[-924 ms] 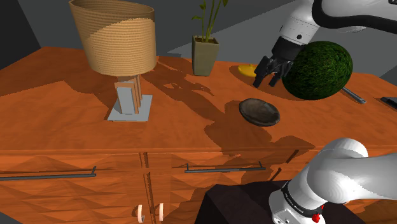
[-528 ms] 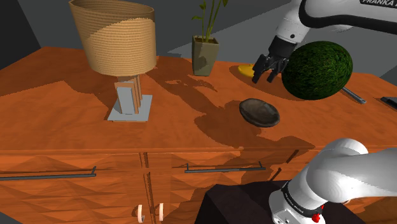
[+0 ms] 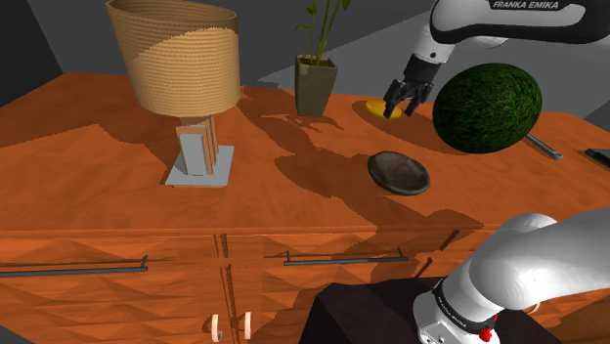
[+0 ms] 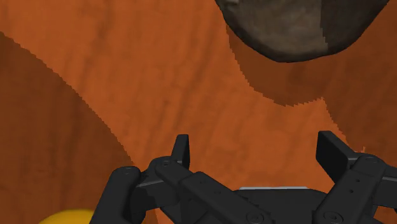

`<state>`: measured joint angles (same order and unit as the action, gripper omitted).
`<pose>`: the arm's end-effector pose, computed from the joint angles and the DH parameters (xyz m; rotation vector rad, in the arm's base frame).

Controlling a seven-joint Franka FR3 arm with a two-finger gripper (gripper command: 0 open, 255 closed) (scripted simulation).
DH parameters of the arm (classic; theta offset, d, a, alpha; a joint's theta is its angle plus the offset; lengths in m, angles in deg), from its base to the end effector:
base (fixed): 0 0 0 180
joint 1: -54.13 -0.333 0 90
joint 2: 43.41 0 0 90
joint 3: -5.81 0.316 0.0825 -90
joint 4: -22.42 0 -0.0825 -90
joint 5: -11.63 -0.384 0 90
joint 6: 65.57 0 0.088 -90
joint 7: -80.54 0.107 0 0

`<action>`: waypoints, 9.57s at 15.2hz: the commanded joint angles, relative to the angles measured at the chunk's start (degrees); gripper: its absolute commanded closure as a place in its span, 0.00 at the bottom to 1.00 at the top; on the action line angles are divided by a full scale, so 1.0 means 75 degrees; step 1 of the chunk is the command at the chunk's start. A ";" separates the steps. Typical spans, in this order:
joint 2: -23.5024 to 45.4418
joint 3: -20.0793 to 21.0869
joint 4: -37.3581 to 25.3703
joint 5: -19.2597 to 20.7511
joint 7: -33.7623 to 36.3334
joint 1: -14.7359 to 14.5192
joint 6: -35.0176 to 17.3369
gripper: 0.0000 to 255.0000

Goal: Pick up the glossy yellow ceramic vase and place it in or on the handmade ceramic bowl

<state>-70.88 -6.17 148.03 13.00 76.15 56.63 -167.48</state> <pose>0.3996 -0.1193 0.5727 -3.0682 0.2330 -0.1037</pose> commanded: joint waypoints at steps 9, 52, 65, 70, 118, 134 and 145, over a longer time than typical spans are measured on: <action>0.2497 -0.0875 -0.2031 0.0069 -0.1234 0.0232 -0.0525 0.00; 0.6166 -0.1443 -0.5865 -0.0835 -0.2718 0.1119 -0.0374 1.00; 0.6491 -0.1464 -0.7687 -0.0960 -0.2774 0.1330 0.1132 1.00; 0.6783 -0.1463 -0.8655 -0.1076 -0.2809 0.1492 0.1815 1.00; -0.3344 0.1617 0.1892 0.0489 0.1807 -0.0425 0.1492 1.00; -0.3541 0.1604 0.2667 0.0502 0.1856 -0.0431 0.0916 0.00; -0.3310 0.1685 0.1564 0.0439 0.1846 -0.0443 0.1791 0.00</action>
<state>-95.87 6.39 160.09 16.34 89.94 53.32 -154.25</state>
